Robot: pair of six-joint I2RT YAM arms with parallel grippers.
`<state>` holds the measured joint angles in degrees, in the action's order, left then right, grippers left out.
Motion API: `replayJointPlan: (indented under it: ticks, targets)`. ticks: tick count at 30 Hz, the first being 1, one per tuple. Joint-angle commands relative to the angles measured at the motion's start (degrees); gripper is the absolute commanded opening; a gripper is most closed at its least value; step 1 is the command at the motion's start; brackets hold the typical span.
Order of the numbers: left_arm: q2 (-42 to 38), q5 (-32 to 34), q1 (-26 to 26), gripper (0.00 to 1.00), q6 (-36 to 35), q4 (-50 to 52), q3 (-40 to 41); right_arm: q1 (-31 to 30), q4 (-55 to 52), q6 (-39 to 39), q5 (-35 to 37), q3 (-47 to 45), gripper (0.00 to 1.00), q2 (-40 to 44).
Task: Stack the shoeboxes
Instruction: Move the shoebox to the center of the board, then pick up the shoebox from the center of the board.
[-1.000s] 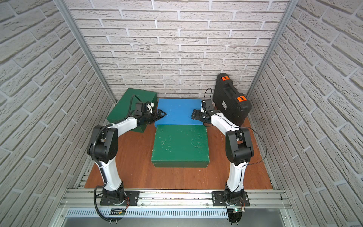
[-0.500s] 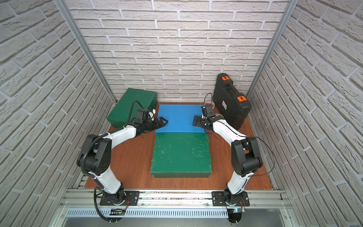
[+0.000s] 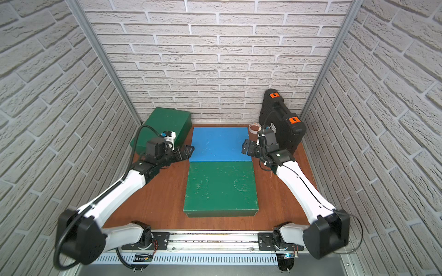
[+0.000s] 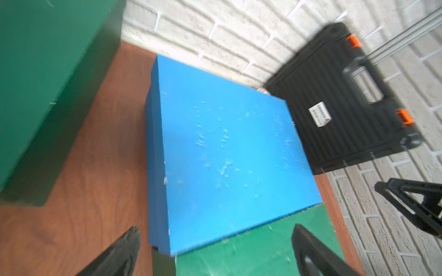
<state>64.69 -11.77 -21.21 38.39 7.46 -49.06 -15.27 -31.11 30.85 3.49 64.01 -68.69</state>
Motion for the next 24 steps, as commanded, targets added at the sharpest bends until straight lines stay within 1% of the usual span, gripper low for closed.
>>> replayJointPlan:
  ticks: [1, 6, 8, 11, 13, 16, 19, 24]
  targets:
    - [-8.35, 2.89, -0.64, 0.98, 0.73, 4.15, 5.25, -0.42, -4.67, 2.64, 2.72, -7.34, 1.00, 7.98]
    - [-20.35, 0.08, -0.86, 0.98, 3.68, 4.36, 14.47, -0.64, -9.73, 4.78, 2.84, -18.30, 1.00, 25.18]
    - [-24.23, -0.93, -0.93, 0.98, 4.38, 3.51, 17.95, -0.64, -12.14, 5.50, 2.27, -21.15, 1.00, 31.71]
    - [-27.13, -3.09, -1.06, 0.98, 6.05, 0.94, 22.38, -0.64, -14.71, 5.93, -0.94, -24.42, 1.00, 39.64]
    - [-27.08, -5.44, -1.04, 0.98, 7.51, -1.64, 25.01, -0.64, -16.16, 6.70, -3.40, -25.92, 1.00, 43.18]
    - [-25.56, -7.96, -1.25, 0.98, 9.46, -6.46, 27.99, -0.64, -15.97, 7.58, -7.33, -27.68, 1.00, 45.95]
    - [-23.56, -8.75, -2.43, 0.98, 11.31, -11.97, 30.20, -0.64, -14.87, 7.99, -9.71, -29.42, 1.00, 46.32]
    - [-15.42, -7.43, -5.84, 0.98, 11.28, -16.47, 30.30, -0.72, -11.01, 9.11, -12.85, -32.63, 1.00, 43.68]
